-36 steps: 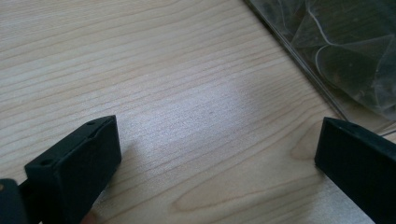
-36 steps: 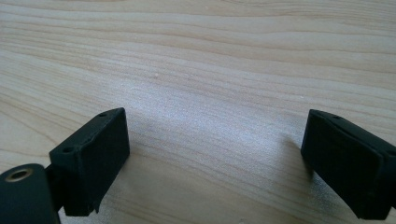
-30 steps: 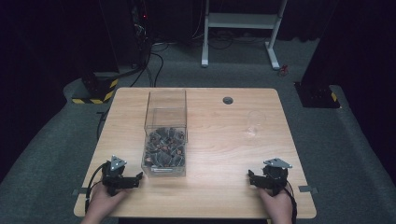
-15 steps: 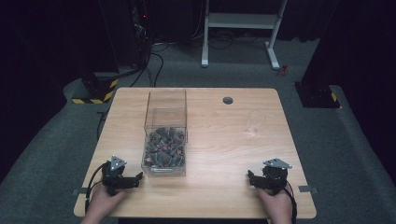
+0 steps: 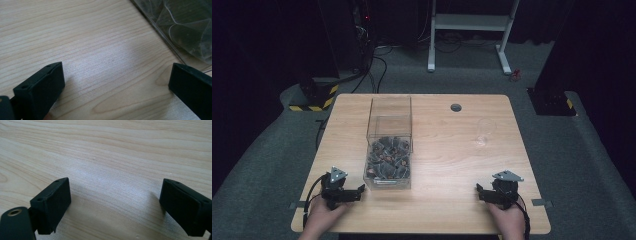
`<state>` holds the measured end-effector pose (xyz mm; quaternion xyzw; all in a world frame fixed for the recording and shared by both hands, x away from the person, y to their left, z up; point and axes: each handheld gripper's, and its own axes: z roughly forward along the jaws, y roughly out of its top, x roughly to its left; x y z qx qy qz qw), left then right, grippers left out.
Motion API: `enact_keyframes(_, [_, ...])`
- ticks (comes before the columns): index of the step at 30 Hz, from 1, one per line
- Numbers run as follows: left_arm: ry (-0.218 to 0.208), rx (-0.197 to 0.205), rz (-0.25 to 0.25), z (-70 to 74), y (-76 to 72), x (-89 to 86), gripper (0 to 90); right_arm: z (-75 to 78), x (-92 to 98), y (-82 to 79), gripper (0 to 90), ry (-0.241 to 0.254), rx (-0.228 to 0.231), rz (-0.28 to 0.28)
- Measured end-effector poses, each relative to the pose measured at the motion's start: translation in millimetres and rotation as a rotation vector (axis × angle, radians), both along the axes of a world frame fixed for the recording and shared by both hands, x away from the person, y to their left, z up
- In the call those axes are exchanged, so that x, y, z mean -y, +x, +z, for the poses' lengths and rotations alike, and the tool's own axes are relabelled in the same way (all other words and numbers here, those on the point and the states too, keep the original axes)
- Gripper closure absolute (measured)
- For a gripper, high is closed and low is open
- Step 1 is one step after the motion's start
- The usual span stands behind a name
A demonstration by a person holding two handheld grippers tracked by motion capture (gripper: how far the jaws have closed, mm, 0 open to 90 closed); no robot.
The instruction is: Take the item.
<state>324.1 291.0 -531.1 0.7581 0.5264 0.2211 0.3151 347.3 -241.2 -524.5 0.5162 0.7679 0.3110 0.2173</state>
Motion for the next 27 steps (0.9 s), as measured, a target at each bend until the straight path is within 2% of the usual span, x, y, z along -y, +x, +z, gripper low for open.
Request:
enact_keyframes(12, [0.000,-0.001,0.000,0.1,0.0,0.0,0.6,1.5,-4.5,-4.9,13.5,0.003,0.012,0.037])
enact_keyframes(20, [0.000,0.000,0.000,0.1,0.1,0.0,0.6,3.0,-8.7,-8.1,14.6,0.030,0.011,0.047])
enact_keyframes(27, [0.000,-0.001,0.000,0.1,0.0,0.0,0.6,3.8,-15.8,-10.7,15.2,0.050,0.019,0.080])
